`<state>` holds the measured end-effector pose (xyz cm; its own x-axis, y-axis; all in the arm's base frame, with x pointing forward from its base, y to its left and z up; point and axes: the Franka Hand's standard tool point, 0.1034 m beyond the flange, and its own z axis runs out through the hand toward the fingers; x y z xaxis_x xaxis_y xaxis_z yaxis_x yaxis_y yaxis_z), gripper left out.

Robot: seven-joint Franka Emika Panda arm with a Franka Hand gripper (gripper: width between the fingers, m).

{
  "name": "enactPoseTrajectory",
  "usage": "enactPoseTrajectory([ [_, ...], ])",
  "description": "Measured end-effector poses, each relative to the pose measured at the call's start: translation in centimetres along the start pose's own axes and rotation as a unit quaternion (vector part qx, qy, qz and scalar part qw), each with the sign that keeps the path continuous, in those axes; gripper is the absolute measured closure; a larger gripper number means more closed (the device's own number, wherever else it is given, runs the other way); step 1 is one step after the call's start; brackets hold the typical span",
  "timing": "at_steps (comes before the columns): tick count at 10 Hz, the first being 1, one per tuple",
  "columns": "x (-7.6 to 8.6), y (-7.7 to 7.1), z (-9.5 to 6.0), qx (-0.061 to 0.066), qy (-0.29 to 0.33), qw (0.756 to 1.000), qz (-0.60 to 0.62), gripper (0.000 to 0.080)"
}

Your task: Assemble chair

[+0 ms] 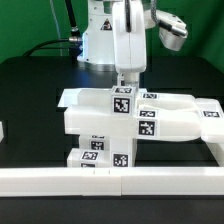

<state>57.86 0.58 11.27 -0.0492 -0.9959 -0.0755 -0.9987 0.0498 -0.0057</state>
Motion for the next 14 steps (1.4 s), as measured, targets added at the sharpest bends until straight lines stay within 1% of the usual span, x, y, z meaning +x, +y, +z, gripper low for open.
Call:
enactPoseTrajectory([
  [1,-0.03,0.13,0.02,-0.005,0.000,1.000,-0.018,0.0189],
  [2,-0.18,0.38,0.04,-0.016,-0.001,0.998,-0.059,0.0162],
  [3,-0.22,0.31,-0.10,-0.024,0.006,0.992,-0.123,0.0162],
  [4,-0.27,0.21,-0.21,-0.025,0.007,0.987,-0.161,0.0152],
  [7,-0.18,0.24,-0.15,-0.026,0.005,0.965,-0.261,0.0151],
  [9,-0.17,0.24,-0.15,-0.026,0.003,0.938,-0.344,0.0151],
  [10,-0.16,0.24,-0.15,-0.026,0.002,0.931,-0.363,0.0151],
  [12,0.01,0.17,-0.22,-0.034,0.012,0.877,-0.479,0.0151],
  [13,-0.06,0.16,-0.20,-0.038,0.015,0.841,-0.540,0.0151],
  [14,-0.15,0.20,-0.15,-0.038,0.014,0.831,-0.555,0.0151],
])
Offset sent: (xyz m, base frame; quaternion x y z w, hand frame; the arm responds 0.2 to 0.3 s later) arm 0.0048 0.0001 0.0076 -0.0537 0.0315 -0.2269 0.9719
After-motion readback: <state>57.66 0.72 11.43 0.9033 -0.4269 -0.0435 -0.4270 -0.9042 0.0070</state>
